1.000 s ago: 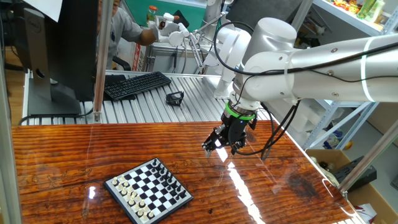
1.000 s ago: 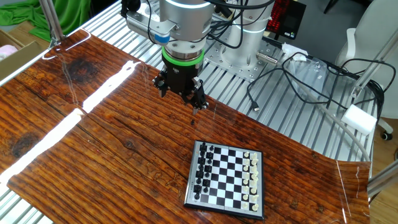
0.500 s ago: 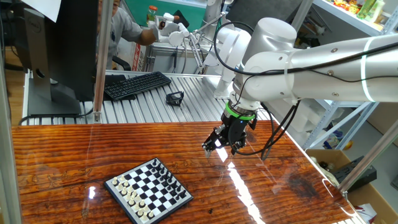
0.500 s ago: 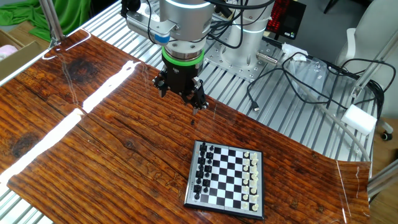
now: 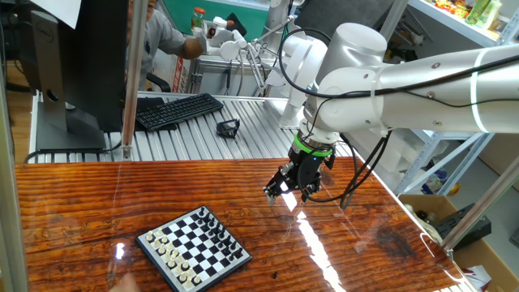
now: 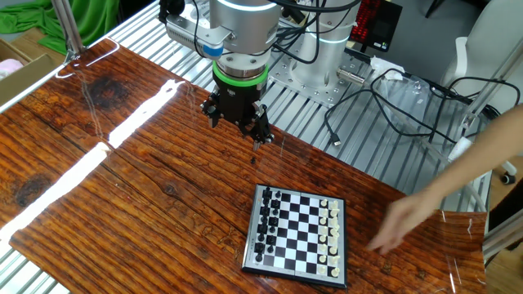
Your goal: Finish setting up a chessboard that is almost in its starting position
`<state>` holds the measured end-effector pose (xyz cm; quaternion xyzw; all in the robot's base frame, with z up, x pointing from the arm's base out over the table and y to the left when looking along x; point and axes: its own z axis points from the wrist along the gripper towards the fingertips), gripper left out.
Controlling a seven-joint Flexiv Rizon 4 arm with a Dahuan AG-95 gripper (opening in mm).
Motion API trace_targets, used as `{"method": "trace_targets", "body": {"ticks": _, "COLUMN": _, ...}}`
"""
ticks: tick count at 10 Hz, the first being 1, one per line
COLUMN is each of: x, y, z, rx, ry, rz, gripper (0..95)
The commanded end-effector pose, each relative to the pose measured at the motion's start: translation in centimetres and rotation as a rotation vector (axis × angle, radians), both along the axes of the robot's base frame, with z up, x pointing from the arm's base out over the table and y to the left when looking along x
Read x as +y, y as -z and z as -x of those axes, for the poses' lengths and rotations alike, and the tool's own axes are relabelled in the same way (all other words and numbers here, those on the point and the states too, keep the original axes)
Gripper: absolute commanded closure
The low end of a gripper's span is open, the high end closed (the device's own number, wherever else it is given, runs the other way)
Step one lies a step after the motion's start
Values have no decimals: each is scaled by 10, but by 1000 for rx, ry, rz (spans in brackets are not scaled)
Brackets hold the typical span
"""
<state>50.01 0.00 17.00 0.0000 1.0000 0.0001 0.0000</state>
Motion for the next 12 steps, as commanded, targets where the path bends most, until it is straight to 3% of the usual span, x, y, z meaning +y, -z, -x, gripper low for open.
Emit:
{"method": "trace_targets", "body": {"ticks": 1, "x": 0, "y": 0, "z": 0, "rx": 0, "ry": 0, "rz": 0, "gripper": 0}}
{"method": "trace_targets", "body": {"ticks": 2, "x": 0, "y": 0, "z": 0, "rx": 33, "ry": 85, "rz": 12, "gripper": 950}}
{"method": "trace_targets", "body": {"ticks": 12, "x": 1, "y": 3, "z": 3, "rx": 31, "ry": 87, "rz": 11, "gripper": 950}}
